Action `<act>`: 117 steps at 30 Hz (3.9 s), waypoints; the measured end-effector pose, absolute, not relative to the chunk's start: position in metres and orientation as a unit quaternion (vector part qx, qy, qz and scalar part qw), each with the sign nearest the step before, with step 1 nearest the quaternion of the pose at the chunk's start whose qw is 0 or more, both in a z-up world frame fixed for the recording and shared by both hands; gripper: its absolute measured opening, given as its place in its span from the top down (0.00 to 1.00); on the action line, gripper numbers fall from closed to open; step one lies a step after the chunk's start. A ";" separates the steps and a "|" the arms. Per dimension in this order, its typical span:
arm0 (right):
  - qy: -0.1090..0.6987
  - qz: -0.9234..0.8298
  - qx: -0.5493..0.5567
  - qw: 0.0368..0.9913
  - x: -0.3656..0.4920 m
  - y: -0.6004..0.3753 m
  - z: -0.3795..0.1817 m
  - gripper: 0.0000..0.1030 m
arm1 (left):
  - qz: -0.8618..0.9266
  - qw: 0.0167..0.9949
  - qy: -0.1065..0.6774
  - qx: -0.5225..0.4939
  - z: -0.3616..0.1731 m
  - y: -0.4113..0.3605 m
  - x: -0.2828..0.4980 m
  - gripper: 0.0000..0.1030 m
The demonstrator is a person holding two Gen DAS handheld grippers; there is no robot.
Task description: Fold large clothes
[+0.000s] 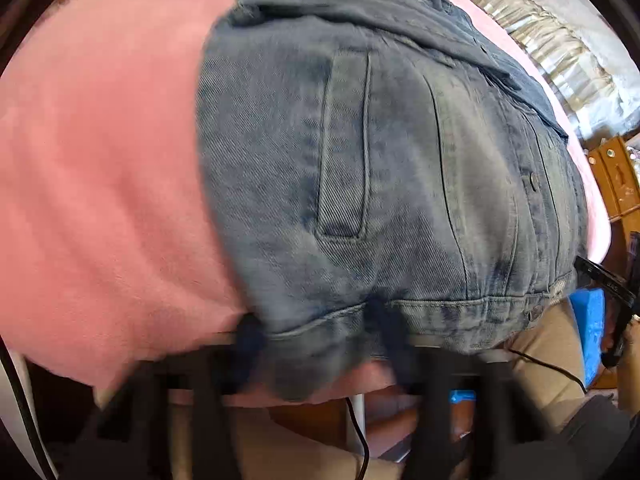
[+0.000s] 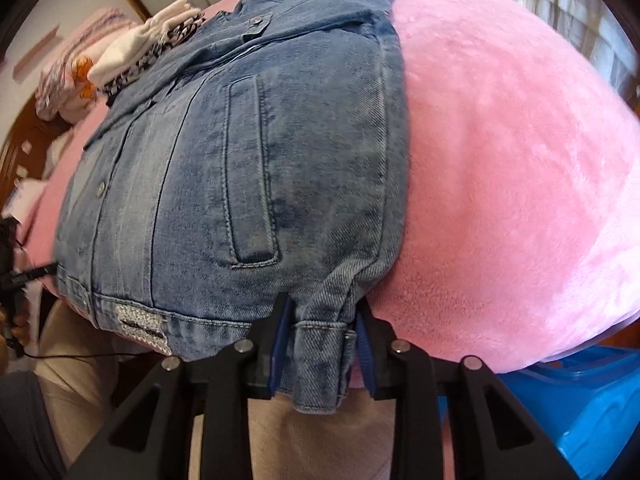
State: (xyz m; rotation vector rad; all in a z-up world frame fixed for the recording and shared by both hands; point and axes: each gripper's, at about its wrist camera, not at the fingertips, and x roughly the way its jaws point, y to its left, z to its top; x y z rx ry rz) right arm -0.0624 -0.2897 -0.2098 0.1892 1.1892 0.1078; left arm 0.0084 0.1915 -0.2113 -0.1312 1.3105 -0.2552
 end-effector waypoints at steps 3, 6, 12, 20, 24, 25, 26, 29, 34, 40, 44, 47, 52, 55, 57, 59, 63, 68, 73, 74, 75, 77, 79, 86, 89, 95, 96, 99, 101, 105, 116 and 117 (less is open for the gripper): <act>0.551 0.052 0.079 0.829 -0.062 -0.286 -0.196 0.80 | -0.133 0.777 0.597 -0.149 -0.190 0.207 0.015 0.89; 0.531 0.068 0.106 0.838 -0.058 -0.290 -0.172 0.81 | -0.147 0.786 0.569 -0.192 -0.165 0.210 0.020 0.89; 0.449 0.113 0.178 0.868 -0.031 -0.298 -0.103 0.81 | -0.168 0.808 0.480 -0.298 -0.105 0.211 0.053 0.89; 0.368 0.097 0.257 0.888 0.090 -0.327 -0.030 0.81 | -0.111 0.823 0.428 -0.357 -0.067 0.234 0.168 0.89; 0.363 0.049 0.285 0.886 0.169 -0.345 -0.032 0.77 | -0.063 0.829 0.419 -0.364 -0.076 0.256 0.247 0.82; 0.368 0.029 0.281 0.886 0.189 -0.348 -0.037 0.71 | -0.045 0.834 0.420 -0.354 -0.081 0.260 0.264 0.76; 0.370 0.002 0.281 0.885 0.206 -0.353 -0.043 0.71 | -0.023 0.836 0.424 -0.347 -0.088 0.262 0.282 0.72; 0.392 -0.029 0.304 0.868 0.236 -0.370 -0.068 0.48 | 0.013 0.832 0.444 -0.334 -0.111 0.269 0.313 0.54; 0.446 -0.021 0.291 0.846 0.262 -0.371 -0.118 0.44 | 0.016 0.828 0.498 -0.259 -0.155 0.257 0.340 0.54; 0.509 -0.009 0.237 0.828 0.267 -0.360 -0.168 0.44 | -0.051 0.815 0.541 -0.201 -0.194 0.234 0.344 0.54; 0.525 0.009 0.196 0.828 0.264 -0.351 -0.185 0.43 | -0.083 0.810 0.559 -0.158 -0.209 0.216 0.344 0.54; 0.524 0.027 0.170 0.834 0.263 -0.344 -0.186 0.38 | -0.099 0.814 0.560 -0.123 -0.211 0.205 0.344 0.54; 0.532 0.036 0.108 0.839 0.268 -0.327 -0.192 0.25 | -0.122 0.815 0.563 -0.069 -0.215 0.186 0.345 0.48; 0.529 0.026 0.062 0.846 0.269 -0.314 -0.196 0.26 | -0.120 0.817 0.563 -0.030 -0.219 0.175 0.345 0.48; 0.524 0.019 0.042 0.850 0.268 -0.307 -0.196 0.29 | -0.115 0.819 0.563 -0.004 -0.221 0.167 0.345 0.49; 0.516 0.015 0.029 0.856 0.265 -0.301 -0.194 0.36 | -0.108 0.822 0.558 0.030 -0.219 0.161 0.342 0.57; 0.501 -0.015 0.000 0.866 0.253 -0.294 -0.183 0.73 | -0.081 0.828 0.549 0.081 -0.214 0.149 0.332 0.80; 0.467 -0.045 -0.007 0.883 0.229 -0.297 -0.159 0.91 | -0.003 0.856 0.508 0.101 -0.188 0.143 0.313 0.91; 0.406 -0.061 -0.004 0.912 0.205 -0.298 -0.111 0.92 | 0.036 0.894 0.439 0.083 -0.137 0.153 0.290 0.99; 0.392 -0.062 -0.007 0.918 0.203 -0.294 -0.100 0.92 | 0.057 0.902 0.419 0.090 -0.125 0.154 0.286 1.00; 0.381 -0.066 -0.013 0.922 0.201 -0.291 -0.092 0.93 | 0.077 0.908 0.401 0.097 -0.114 0.160 0.283 1.00; 0.356 -0.073 -0.014 0.931 0.198 -0.289 -0.073 0.93 | 0.098 0.920 0.372 0.081 -0.090 0.173 0.280 1.00; 0.354 -0.064 -0.008 0.933 0.202 -0.288 -0.065 0.93 | 0.085 0.919 0.380 0.056 -0.080 0.185 0.285 1.00; 0.377 -0.055 -0.004 0.924 0.212 -0.288 -0.078 0.93 | -0.041 0.874 0.485 0.012 -0.114 0.185 0.307 0.70; 0.387 -0.054 0.021 0.920 0.212 -0.296 -0.086 0.93 | -0.074 0.868 0.491 -0.018 -0.132 0.183 0.313 0.53; 0.399 -0.049 0.017 0.916 0.214 -0.299 -0.097 0.93 | -0.098 0.862 0.498 -0.005 -0.164 0.167 0.333 0.44; 0.400 -0.048 0.018 0.915 0.214 -0.299 -0.098 0.93 | -0.104 0.858 0.502 0.002 -0.172 0.164 0.339 0.44; 0.405 -0.046 0.020 0.913 0.216 -0.301 -0.102 0.93 | -0.111 0.852 0.512 0.020 -0.190 0.154 0.349 0.44; 0.408 -0.046 0.020 0.912 0.217 -0.303 -0.104 0.93 | -0.114 0.849 0.515 0.028 -0.200 0.151 0.355 0.44; 0.414 -0.046 0.019 0.909 0.220 -0.303 -0.111 0.93 | -0.130 0.843 0.521 0.025 -0.217 0.153 0.362 0.43; 0.444 -0.057 0.042 0.893 0.223 -0.310 -0.142 0.92 | -0.178 0.841 0.511 0.007 -0.214 0.159 0.365 0.74; 0.444 -0.056 0.046 0.893 0.223 -0.311 -0.143 0.92 | -0.184 0.839 0.513 -0.004 -0.214 0.164 0.366 0.76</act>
